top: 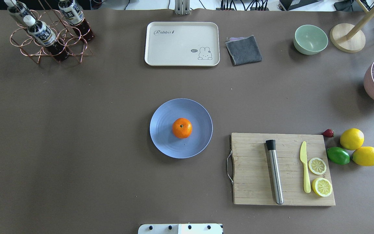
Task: Pick orange to plate
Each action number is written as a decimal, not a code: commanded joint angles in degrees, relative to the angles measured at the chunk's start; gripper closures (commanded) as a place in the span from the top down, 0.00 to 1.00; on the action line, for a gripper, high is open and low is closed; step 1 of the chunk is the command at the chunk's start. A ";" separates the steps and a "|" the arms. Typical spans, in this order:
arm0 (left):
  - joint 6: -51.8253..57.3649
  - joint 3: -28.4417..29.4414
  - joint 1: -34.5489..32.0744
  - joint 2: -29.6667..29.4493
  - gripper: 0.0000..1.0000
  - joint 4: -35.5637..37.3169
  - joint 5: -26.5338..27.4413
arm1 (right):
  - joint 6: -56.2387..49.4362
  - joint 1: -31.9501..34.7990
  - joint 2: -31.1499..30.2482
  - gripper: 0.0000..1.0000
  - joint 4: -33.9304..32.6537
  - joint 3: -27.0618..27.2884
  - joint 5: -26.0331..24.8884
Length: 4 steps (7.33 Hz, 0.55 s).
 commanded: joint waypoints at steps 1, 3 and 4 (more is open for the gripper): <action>0.19 -1.16 -0.29 0.39 0.97 -0.23 0.52 | -0.02 0.12 0.02 1.00 0.24 0.21 -0.15; 0.28 -2.40 -0.90 0.31 0.97 -0.50 3.48 | -0.02 0.21 -0.07 1.00 0.33 0.30 -0.24; 0.28 -2.75 -0.90 0.22 0.97 -0.50 3.94 | 0.59 0.21 0.10 1.00 0.33 0.21 -0.24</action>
